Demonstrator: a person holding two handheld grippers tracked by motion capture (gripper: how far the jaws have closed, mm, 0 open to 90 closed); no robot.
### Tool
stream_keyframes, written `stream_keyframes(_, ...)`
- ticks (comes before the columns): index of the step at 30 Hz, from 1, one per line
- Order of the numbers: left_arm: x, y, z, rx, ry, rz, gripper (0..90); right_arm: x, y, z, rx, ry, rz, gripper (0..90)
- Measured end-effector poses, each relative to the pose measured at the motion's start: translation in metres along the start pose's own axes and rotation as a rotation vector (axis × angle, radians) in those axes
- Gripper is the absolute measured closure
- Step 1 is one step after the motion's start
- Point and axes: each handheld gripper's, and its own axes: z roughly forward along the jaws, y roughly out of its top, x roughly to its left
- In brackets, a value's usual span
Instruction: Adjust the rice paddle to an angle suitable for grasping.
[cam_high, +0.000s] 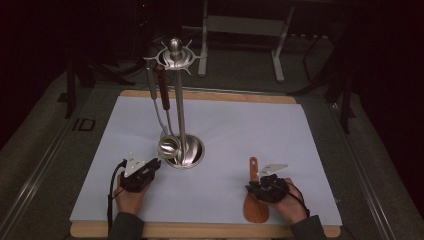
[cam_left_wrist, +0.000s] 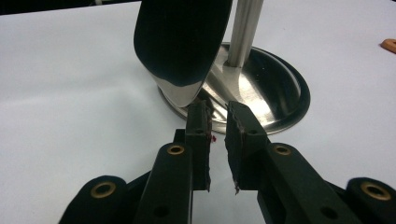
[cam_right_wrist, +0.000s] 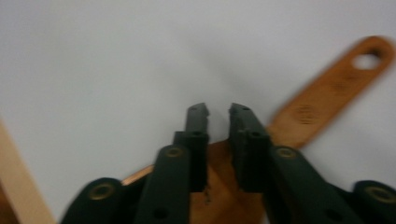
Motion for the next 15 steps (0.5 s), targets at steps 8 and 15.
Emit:
stream_keyframes(8, 0.000, 0.000, 0.001, 0.002, 0.002, 0.000, 79.2, -0.019, 0.002, -0.007, -0.041, -0.109, 0.114, 54.3)
stream_keyframes(15, 0.000, 0.000, 0.001, 0.001, 0.001, -0.001, 79.0, -0.027, 0.002, 0.012, -0.005, -0.145, 0.189, 47.7)
